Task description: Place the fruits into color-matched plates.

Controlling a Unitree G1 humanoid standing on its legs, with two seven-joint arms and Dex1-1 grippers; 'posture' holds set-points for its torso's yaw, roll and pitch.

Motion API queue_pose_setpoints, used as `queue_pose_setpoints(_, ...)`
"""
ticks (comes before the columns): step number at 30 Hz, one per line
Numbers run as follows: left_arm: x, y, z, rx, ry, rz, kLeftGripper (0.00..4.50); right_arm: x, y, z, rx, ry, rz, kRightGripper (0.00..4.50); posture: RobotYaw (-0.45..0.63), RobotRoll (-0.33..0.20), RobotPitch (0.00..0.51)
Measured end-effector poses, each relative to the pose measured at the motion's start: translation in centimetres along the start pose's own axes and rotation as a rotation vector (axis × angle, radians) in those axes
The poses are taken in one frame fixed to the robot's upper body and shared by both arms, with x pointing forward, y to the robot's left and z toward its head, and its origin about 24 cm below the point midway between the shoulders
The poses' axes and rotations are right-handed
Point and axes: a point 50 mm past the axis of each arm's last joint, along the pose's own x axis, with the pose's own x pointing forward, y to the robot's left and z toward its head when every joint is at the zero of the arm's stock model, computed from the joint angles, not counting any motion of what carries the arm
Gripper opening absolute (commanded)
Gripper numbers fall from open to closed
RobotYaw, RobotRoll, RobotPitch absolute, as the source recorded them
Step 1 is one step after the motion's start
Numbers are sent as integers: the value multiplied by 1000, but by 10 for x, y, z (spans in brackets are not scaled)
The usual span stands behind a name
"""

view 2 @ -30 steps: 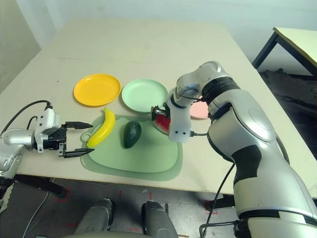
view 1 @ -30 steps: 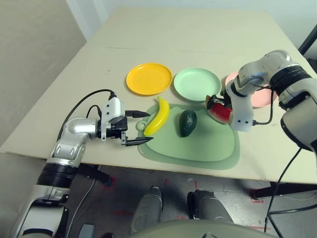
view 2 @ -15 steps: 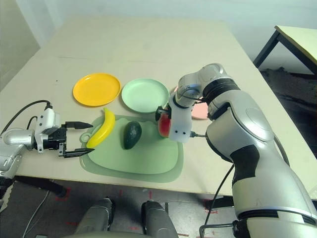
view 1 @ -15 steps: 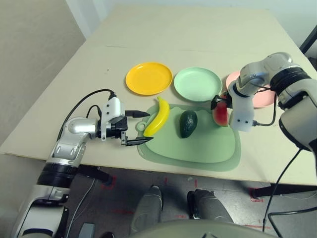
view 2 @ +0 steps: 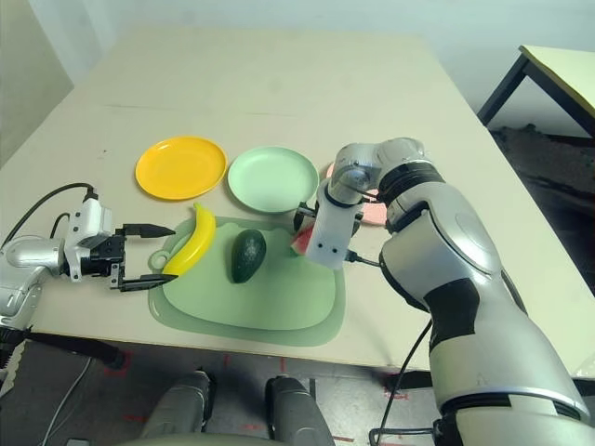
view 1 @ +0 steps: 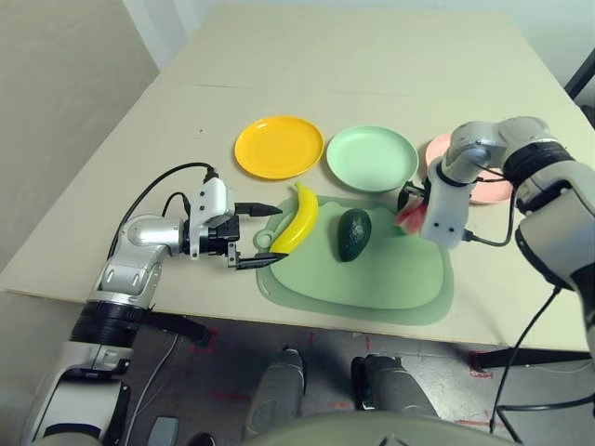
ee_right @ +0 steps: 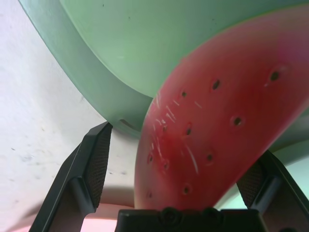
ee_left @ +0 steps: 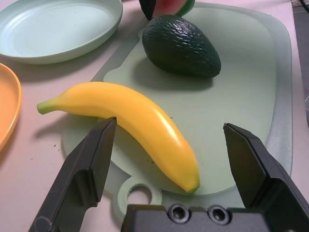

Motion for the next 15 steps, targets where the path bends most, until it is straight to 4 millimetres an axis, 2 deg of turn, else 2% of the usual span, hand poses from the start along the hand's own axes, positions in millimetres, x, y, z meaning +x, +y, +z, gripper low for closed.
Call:
queue_pose_setpoints(3,0,0,0,2,0,-1,4500,-1,0,0,26,-4,11,4467,86,0,146)
queue_pose_setpoints(4,0,1,1,3,-1,0,4500,-1,0,0,35,-7,14,4295,85,0,145)
queue_pose_setpoints(6,0,3,2,6,-2,2,4500,-1,0,0,45,-7,24,3847,82,0,144)
queue_pose_setpoints(10,0,4,2,5,-3,1,4500,-3,0,0,81,-17,37,2461,78,0,143)
queue_pose_setpoints(11,0,4,2,4,-3,0,4500,-3,-2,1,80,-24,27,2347,78,0,143)
queue_pose_setpoints(15,1,4,1,1,-5,-3,4500,-5,-6,2,81,-28,22,2347,67,0,139)
